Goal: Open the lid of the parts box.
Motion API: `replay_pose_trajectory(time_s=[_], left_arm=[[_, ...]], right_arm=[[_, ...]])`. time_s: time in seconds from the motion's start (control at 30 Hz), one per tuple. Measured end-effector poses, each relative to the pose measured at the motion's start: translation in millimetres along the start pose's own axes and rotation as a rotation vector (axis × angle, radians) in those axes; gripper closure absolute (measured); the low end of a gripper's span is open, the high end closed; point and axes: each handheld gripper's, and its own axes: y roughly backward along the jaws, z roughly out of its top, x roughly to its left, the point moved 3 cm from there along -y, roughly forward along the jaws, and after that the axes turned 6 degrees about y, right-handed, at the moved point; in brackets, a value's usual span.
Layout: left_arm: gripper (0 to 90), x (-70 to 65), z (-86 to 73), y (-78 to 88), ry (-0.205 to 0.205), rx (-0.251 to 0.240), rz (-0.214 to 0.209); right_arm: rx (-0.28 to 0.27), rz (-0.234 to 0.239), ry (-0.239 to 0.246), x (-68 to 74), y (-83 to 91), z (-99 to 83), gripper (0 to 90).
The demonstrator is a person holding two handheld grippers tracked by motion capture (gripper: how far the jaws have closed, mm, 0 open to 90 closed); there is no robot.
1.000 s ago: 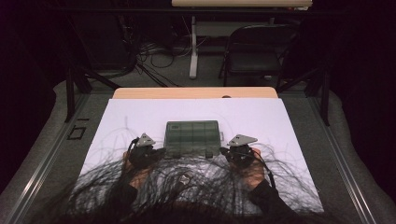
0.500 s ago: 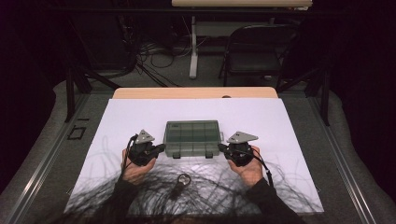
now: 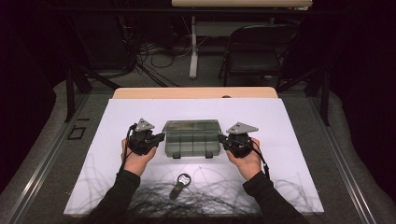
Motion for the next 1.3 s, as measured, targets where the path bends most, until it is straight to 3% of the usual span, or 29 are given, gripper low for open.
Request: replay_pose_trajectory(time_s=[0.13,0.27,0.37,0.67,0.93,1.07,1.3], left_arm=[[77.9,1.5,-0.4,1.1,0.000,-0.006,0.040],[77.5,-1.3,0.4,0.7,-0.020,-0.018,0.028],[77.3,-3.1,4.2,1.1,-0.043,-0.023,0.047],[78.4,-0.4,19.9,3.5,-0.052,-0.038,0.059],[78.4,6.6,42.4,-0.8,-0.037,-0.046,0.069],[79.1,10.4,53.1,-3.2,-0.030,-0.050,0.081],[80.7,15.0,60.4,-6.8,-0.011,-0.051,0.079]], right_arm=[[-0.001,-0.047,0.001,-4.1,2.6,0.9,77.7],[0.003,-0.059,0.023,-4.7,2.7,3.5,74.8],[-0.006,-0.079,0.057,-4.1,2.6,8.2,74.1],[-0.018,-0.097,0.075,-11.2,0.5,28.3,76.4],[0.001,-0.101,0.085,-21.6,-3.6,46.4,76.7],[0.009,-0.096,0.063,-27.6,-8.2,54.5,77.2],[0.014,-0.105,0.053,-33.0,-13.2,63.3,78.0]])
